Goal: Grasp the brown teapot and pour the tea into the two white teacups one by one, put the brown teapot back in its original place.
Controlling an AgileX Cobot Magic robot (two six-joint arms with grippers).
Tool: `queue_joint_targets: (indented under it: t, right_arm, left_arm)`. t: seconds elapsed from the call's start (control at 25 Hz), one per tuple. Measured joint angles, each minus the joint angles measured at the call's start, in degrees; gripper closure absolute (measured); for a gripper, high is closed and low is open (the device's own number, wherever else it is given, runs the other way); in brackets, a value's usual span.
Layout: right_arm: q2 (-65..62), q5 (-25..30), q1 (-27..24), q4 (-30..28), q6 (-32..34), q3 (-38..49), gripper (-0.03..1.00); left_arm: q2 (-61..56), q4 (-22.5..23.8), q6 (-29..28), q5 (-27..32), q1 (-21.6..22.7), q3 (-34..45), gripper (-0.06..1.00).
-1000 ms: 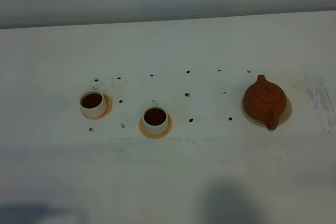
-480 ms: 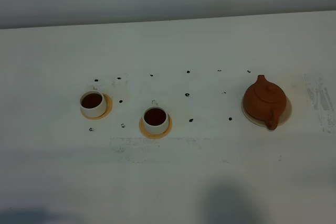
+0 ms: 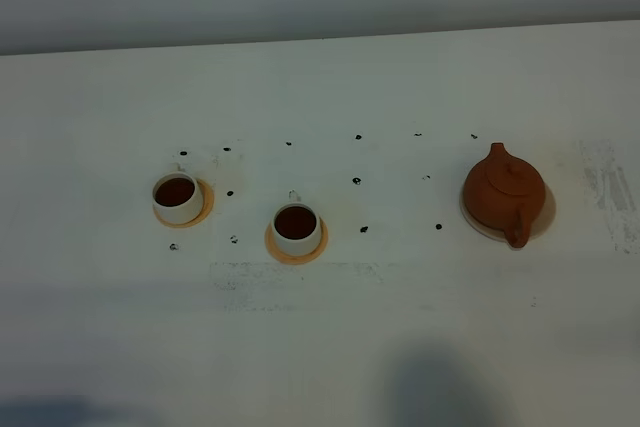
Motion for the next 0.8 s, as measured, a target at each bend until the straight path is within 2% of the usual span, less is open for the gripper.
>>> queue_joint_targets:
  t: [0.8]
  right_arm:
    - [0.0,0.0,0.0,0.0,0.0,0.0,0.48]
  left_arm:
    - [0.0,0.0,0.0,0.0,0.0,0.0,0.57]
